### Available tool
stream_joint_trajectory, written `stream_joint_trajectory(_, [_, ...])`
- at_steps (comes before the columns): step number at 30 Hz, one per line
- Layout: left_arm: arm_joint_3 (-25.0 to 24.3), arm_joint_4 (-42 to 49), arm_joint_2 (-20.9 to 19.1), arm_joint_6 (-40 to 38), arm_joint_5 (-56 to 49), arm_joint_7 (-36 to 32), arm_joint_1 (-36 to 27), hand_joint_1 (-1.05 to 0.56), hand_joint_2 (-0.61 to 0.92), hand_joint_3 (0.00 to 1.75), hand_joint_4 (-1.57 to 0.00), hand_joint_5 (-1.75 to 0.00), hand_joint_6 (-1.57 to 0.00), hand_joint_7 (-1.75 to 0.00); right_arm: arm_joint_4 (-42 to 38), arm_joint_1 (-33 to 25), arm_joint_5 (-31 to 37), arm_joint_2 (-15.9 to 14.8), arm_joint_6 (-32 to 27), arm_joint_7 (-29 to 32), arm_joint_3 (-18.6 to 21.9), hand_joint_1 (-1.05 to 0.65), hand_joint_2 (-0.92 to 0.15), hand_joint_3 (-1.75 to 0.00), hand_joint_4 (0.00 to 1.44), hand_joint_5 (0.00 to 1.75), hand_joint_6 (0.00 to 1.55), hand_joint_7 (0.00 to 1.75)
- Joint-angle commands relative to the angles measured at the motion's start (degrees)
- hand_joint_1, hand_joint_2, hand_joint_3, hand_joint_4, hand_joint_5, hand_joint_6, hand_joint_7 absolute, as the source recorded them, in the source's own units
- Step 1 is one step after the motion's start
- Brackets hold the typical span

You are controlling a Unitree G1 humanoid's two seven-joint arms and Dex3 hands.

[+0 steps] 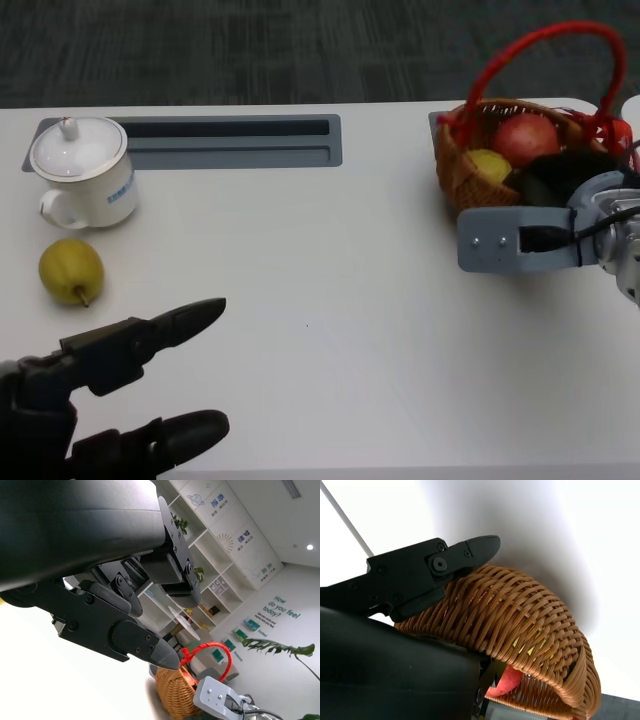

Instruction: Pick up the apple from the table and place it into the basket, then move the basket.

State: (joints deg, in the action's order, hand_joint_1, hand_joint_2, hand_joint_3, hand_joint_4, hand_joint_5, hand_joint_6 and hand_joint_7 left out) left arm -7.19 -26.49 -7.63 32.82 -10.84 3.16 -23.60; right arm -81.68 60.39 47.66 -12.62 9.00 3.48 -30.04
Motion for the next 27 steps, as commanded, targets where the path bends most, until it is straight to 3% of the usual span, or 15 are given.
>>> stream_joint_trajectory(1, [0.4,2.1,-0.5,0.9,0.4,-0.1,1.9,-0.44,0.80,0.00,-0.95,-0.01,-0.85,0.00,0.9,2.9,-0.1,0.3,0.2,-0.3,-0.1,-0.82,-0.84,-0.01,0.28,0.00,0.33,0.00])
stream_joint_trajectory(6, [1.3,3.1,-0.6,1.5,0.3,0.0,2.8,-0.43,0.80,0.00,-0.95,-0.01,-0.85,0.00,1.0,3.7,-1.1,0.6,1.1,-1.3,1.0,-0.92,-0.86,-0.01,0.27,0.01,0.33,0.01])
stream_joint_trajectory(12, [2.0,3.0,-0.1,2.5,0.3,-0.2,2.6,-0.44,0.79,0.00,-0.96,-0.01,-0.86,0.00,1.1,4.1,-1.8,1.3,0.8,-3.2,1.4,-0.89,-0.86,0.00,0.29,0.01,0.35,0.01])
stream_joint_trajectory(21, [2.0,2.5,-0.6,1.6,0.5,0.0,3.4,-0.44,0.79,0.00,-0.96,0.00,-0.87,-0.01,1.2,5.1,-2.8,1.7,-0.2,-7.6,2.2,-1.00,-0.88,-0.01,0.13,0.00,0.16,0.00])
stream_joint_trajectory(27, [1.5,3.8,-1.3,1.1,1.0,0.2,6.2,-0.44,0.79,0.00,-0.96,-0.01,-0.88,-0.01,1.8,5.6,-7.3,0.2,1.9,-9.1,6.6,-0.99,-0.84,0.00,0.20,0.03,0.20,0.02])
